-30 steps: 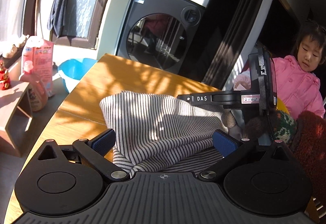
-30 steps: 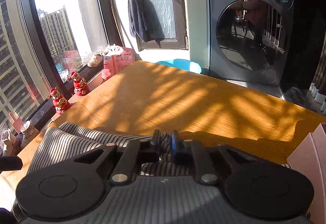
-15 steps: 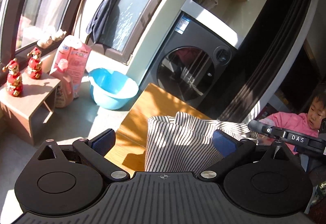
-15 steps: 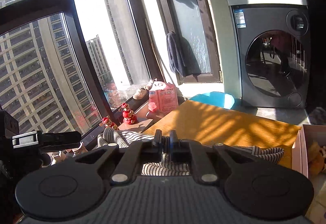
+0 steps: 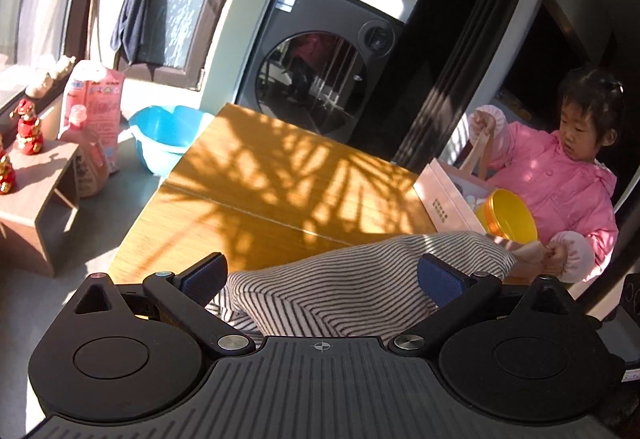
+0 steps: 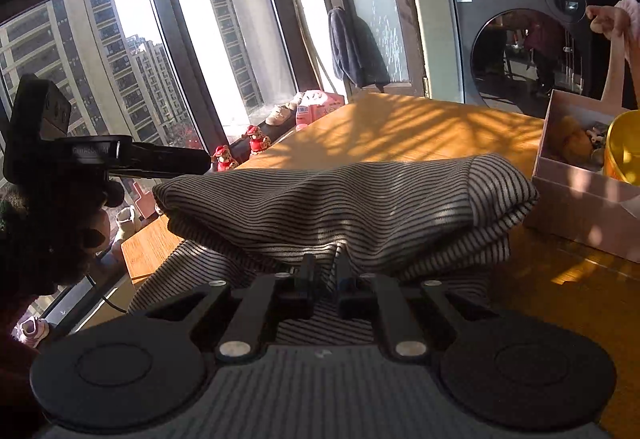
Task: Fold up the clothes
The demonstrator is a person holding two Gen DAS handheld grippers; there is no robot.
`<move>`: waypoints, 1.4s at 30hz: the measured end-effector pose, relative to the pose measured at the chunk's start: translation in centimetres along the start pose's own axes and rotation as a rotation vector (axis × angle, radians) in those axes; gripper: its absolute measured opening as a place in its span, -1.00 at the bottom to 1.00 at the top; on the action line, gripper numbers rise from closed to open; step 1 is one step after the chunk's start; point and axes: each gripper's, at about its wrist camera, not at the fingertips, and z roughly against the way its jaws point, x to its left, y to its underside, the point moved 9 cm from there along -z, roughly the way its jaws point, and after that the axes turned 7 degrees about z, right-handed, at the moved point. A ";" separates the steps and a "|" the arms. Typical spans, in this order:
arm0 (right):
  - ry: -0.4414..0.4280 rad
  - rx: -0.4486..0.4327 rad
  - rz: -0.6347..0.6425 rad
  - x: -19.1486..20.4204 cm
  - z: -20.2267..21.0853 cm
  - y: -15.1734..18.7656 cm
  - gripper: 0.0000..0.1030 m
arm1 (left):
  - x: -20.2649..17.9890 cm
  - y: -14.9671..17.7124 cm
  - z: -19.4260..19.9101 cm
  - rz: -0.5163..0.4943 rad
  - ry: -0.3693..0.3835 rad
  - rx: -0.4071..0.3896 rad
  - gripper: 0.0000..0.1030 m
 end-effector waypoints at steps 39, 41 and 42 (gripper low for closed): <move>0.184 -0.151 -0.150 -11.0 -5.7 -7.6 -0.54 | 0.4 -7.2 -7.1 0.179 0.143 0.031 -0.33; 0.179 -0.168 -0.135 -10.4 -4.8 -8.1 -0.54 | -0.4 -7.5 -6.0 0.146 0.154 0.010 -0.33; 0.174 -0.175 -0.133 -10.1 -4.1 -8.1 -0.54 | -0.8 -7.5 -5.4 0.134 0.160 0.002 -0.33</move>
